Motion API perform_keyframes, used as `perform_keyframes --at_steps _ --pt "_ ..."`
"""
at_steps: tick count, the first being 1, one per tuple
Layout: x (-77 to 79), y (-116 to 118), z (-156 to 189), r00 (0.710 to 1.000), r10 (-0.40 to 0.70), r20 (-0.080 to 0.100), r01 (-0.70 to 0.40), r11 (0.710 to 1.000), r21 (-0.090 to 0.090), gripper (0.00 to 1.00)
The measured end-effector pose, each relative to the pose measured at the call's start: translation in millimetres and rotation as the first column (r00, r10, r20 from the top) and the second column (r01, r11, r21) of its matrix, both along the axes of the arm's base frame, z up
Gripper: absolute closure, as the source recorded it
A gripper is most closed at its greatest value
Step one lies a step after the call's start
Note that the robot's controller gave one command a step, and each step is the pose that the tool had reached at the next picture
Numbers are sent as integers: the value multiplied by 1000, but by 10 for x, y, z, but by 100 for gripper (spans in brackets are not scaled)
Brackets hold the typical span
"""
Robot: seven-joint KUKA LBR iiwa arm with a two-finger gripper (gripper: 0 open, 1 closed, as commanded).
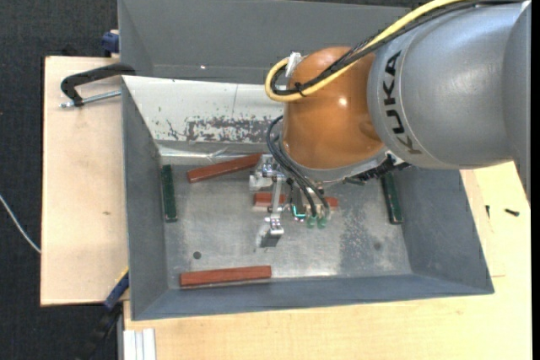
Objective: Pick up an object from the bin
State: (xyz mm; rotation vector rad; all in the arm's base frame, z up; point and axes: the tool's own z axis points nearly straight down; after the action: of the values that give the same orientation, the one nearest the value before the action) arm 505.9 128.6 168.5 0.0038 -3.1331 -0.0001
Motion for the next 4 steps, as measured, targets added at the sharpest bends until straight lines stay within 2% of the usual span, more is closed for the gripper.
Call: perform_keyframes --at_steps 1,2,3,4 --pt "14 -9 42 1000 -2 7 2 1000 1 0" --pt "494 -489 -652 1000 23 16 -23 1000 2 0" --pt "395 -389 -754 991 131 16 -132 991 5 0" --pt "583 -1164 -525 996 85 14 -85 996 0 0"
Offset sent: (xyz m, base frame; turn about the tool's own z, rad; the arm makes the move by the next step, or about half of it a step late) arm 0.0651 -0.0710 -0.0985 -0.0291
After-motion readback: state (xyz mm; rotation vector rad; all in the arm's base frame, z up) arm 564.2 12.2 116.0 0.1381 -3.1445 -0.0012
